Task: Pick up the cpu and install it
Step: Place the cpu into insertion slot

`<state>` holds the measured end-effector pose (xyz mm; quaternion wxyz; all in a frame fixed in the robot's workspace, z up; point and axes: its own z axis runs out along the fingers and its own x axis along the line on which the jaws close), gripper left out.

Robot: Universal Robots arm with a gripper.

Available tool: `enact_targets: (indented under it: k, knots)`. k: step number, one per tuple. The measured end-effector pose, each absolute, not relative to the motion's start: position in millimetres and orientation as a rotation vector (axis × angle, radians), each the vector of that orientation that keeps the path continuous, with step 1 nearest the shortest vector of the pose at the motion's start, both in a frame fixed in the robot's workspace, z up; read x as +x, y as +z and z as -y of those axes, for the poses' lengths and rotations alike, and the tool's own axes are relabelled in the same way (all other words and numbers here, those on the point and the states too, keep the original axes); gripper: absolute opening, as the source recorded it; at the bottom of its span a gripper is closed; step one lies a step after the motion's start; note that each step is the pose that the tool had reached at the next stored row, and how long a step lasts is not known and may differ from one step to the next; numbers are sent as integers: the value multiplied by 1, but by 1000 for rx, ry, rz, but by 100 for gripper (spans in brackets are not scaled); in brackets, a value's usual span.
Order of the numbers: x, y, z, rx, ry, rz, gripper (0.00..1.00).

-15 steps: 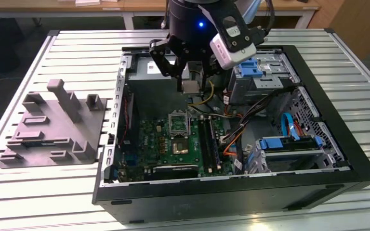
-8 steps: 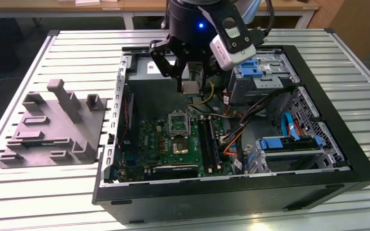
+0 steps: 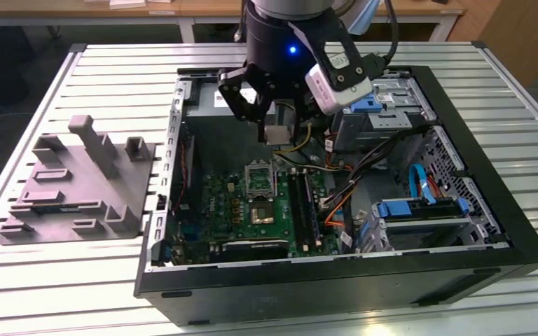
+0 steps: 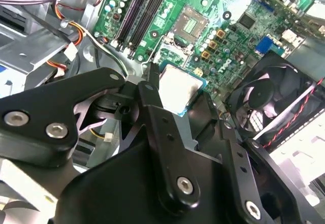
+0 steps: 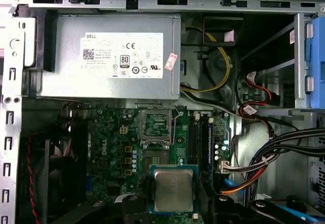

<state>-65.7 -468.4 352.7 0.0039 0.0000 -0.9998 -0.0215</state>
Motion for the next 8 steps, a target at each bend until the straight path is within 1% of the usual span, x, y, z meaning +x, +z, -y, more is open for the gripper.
enact_targets:
  k: [8]
  knots:
    - [-66,353,468,0,-67,3133,47]
